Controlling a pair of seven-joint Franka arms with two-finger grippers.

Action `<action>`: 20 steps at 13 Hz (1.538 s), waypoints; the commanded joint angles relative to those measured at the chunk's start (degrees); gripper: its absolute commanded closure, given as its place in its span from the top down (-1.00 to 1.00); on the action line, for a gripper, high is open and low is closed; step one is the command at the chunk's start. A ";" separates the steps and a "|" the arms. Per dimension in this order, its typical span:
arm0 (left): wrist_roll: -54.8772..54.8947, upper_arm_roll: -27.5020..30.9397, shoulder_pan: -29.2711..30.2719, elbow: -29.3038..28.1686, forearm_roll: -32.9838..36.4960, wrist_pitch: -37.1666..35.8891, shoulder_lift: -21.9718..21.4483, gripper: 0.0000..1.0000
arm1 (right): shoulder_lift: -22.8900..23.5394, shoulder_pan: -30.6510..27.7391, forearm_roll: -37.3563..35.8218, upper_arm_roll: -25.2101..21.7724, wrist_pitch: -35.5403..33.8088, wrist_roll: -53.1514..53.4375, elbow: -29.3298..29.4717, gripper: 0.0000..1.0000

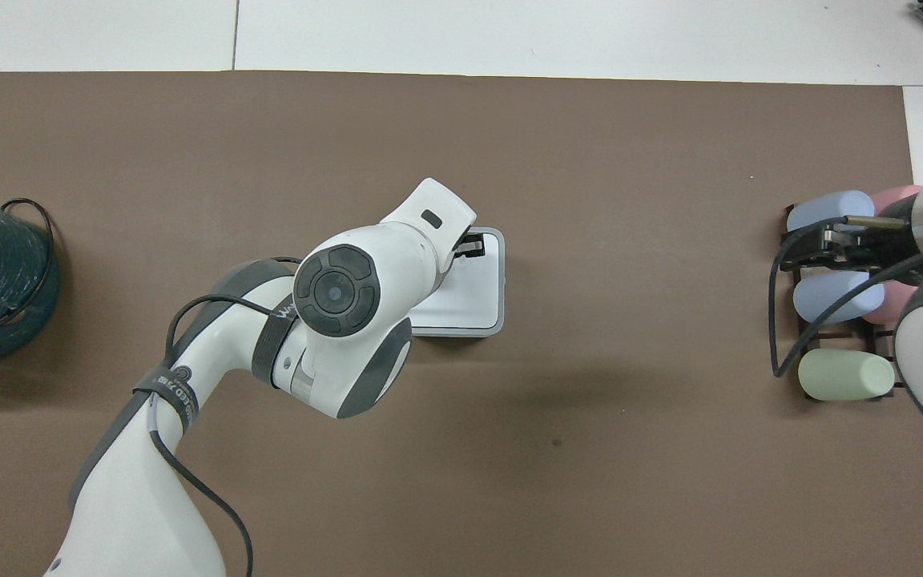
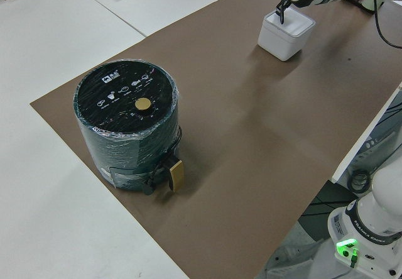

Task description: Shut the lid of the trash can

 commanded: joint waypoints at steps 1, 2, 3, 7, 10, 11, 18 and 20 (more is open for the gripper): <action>0.51 -0.16 0.37 0.29 -0.69 -1.42 1.26 -0.66 | -1.13 -0.61 -0.05 0.31 0.08 -1.16 -0.98 1.00; 0.51 0.10 0.63 1.60 -0.69 -4.14 0.91 -0.66 | -1.13 -0.61 -0.05 0.22 0.08 -1.08 -0.98 1.00; 0.60 0.02 1.86 3.70 -0.69 -8.17 0.56 -0.66 | -1.13 -0.53 -0.05 0.31 0.08 -1.17 -0.98 1.00; 0.86 0.02 6.68 12.85 -0.52 -23.02 -0.05 -0.66 | -1.13 -0.61 -0.05 0.31 0.08 -1.08 -0.98 1.00; 10.92 0.36 13.53 16.10 -0.60 -33.13 -2.69 -0.65 | -1.13 -0.61 0.04 0.31 0.08 -1.16 -0.98 1.00; 15.15 0.63 15.65 17.07 -0.60 -35.60 -3.22 -0.63 | -1.13 -0.53 -0.05 0.31 0.08 -1.08 -0.98 1.00; 35.31 0.72 31.74 17.08 0.10 -43.61 -7.08 -0.53 | -1.13 -0.61 -0.05 0.31 0.08 -1.08 -0.98 1.00; 35.32 0.72 32.80 17.08 1.76 -45.90 -9.54 0.20 | -1.13 -0.61 -0.05 0.31 0.08 -1.08 -0.98 1.00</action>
